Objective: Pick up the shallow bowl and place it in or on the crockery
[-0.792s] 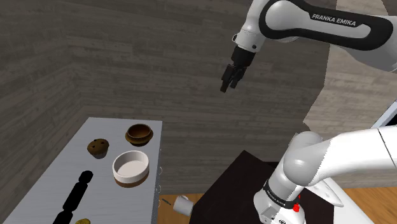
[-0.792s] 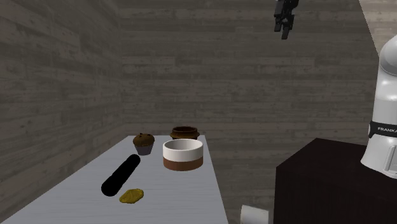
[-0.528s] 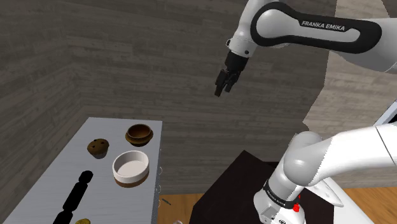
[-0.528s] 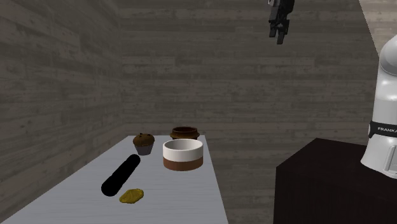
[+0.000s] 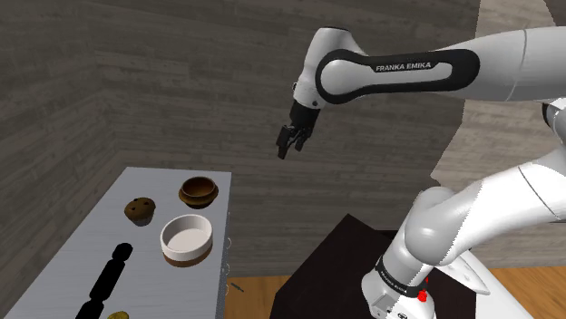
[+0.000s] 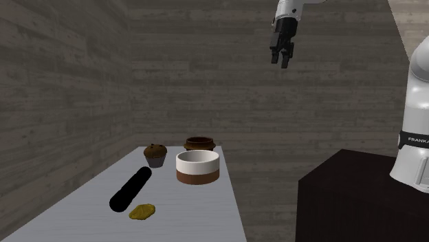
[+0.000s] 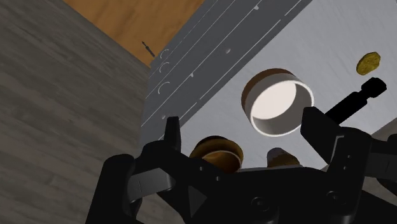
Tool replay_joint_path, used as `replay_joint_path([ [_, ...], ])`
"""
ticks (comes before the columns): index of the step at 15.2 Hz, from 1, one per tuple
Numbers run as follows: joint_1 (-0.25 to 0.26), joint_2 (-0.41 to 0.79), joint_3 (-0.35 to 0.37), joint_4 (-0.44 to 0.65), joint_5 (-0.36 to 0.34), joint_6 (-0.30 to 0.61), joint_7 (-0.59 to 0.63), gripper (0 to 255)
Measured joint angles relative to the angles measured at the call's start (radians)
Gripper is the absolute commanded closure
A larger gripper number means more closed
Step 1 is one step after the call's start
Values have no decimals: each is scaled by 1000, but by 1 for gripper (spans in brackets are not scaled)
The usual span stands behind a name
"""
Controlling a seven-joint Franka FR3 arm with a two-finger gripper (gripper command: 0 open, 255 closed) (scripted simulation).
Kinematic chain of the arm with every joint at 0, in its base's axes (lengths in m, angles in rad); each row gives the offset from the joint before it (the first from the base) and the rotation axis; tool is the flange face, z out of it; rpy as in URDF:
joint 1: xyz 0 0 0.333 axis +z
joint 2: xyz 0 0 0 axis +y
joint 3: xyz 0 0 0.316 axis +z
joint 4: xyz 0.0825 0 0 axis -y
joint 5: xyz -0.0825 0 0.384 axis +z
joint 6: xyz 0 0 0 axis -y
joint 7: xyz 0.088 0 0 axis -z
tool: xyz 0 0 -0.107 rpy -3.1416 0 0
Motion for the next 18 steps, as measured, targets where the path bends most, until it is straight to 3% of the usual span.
replay_joint_path([
  [9, 3, 300, 99, 25, -34, 270, 104, 0],
  [18, 13, 659, 152, 174, -188, 458, 270, 0],
])
